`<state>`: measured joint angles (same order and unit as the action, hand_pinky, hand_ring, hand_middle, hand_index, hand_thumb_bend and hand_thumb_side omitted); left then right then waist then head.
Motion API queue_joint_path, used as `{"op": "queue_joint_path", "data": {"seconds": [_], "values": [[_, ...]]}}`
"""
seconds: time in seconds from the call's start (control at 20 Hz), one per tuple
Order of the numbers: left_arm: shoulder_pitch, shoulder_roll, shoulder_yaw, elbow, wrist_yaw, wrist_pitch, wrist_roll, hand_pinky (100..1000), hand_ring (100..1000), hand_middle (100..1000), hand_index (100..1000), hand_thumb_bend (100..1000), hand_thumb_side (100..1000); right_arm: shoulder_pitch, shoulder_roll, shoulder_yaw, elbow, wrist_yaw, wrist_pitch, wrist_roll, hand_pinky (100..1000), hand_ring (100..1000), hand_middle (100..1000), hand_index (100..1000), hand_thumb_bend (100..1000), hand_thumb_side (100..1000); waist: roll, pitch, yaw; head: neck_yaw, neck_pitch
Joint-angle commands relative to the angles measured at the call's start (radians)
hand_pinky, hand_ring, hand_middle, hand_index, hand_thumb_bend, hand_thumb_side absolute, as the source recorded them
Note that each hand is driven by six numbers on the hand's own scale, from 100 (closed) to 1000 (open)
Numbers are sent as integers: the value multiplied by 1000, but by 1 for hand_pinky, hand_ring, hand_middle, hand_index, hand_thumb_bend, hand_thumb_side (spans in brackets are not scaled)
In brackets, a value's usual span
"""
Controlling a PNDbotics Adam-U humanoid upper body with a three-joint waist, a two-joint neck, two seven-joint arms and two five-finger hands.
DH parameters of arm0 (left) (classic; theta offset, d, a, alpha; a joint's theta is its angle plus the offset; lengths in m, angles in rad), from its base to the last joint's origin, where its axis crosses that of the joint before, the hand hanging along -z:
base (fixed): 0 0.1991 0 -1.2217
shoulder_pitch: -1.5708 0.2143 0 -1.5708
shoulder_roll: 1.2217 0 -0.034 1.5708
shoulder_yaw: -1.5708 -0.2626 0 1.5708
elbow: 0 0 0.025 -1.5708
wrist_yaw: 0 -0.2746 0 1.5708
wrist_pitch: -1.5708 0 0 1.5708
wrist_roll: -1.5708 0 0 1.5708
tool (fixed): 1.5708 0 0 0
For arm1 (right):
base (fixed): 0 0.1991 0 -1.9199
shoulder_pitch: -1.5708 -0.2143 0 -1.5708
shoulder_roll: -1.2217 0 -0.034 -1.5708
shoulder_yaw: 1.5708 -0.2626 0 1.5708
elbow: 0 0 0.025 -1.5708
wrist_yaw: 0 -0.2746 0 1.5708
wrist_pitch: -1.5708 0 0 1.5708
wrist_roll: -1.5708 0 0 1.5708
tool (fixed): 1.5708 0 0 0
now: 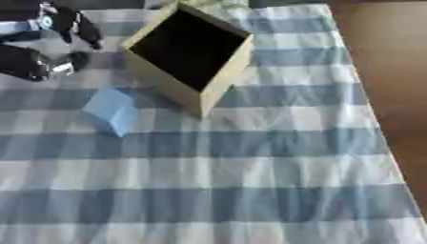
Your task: Pick up objects on the table and place them in the box.
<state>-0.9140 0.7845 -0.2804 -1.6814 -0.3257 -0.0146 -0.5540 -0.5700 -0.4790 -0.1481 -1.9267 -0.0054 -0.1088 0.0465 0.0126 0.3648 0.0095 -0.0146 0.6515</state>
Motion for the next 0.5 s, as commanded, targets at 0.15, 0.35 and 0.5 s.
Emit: {"op": "queue_joint_path", "data": {"seconds": [0.15,0.35,0.5], "values": [[-6,40,78,-78,93,67,134,654,730,736,719,100,818,-4,-10,-13,-7,-7,3,-5,735,705,639,832,100,892,-1,-20,3,-12,-13],[2,53,125,-124,159,96,242,635,706,716,700,100,781,-1,-10,-16,-8,-7,4,-6,734,705,638,832,100,892,1,-20,5,-17,-10],[6,60,140,-146,204,118,304,634,706,716,699,100,768,0,-11,-16,-8,-7,5,-6,734,705,638,832,100,891,3,-21,7,-18,-9]]}}
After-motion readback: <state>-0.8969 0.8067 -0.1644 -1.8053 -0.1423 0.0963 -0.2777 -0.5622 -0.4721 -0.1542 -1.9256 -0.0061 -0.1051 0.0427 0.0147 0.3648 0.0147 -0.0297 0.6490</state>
